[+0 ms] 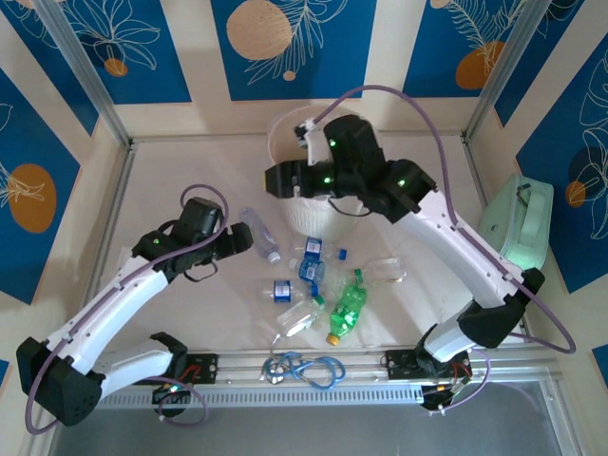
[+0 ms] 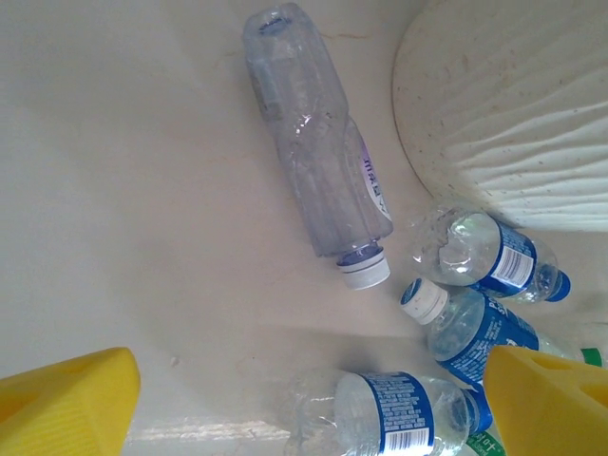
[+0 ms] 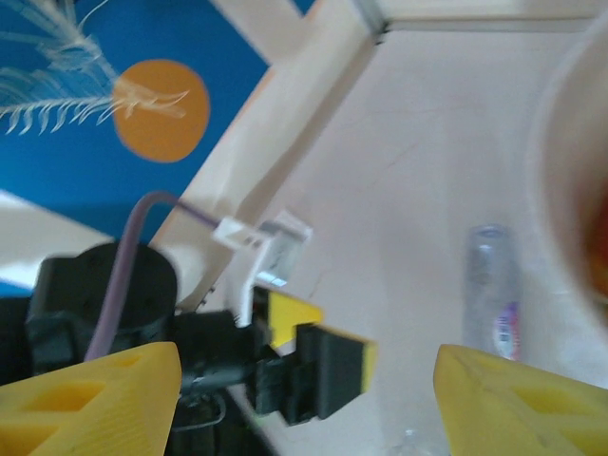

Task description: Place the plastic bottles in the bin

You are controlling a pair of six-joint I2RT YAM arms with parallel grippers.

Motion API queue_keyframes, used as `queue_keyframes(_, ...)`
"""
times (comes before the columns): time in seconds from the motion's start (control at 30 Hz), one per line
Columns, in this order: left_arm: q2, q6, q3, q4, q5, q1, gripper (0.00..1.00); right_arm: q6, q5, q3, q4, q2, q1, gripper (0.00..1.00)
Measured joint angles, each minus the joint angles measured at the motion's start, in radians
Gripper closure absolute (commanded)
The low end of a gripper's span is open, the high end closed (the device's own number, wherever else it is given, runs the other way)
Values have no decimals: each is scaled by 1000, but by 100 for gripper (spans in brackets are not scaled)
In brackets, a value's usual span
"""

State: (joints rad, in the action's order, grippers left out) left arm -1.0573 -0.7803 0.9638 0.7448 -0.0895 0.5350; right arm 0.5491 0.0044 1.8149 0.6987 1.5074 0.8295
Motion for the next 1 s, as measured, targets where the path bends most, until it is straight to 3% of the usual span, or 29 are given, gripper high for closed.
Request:
queue_keyframes(0.2,-1,3,26,69,-29,-5,5,-22,6,-2,-52,49,87,30)
queue_keyframes(0.47,-1,3,30,114,-61,-54,0,-46,51,28,-64,97,118,30)
queue_keyframes(0.77,-26,16,30,101,-80,-97,0,-52,102,-91,-108,77,132,30)
queue_keyframes(1.0,-143,29,30,52,-99,-125,0,-39,163,-217,-113,14,145,30)
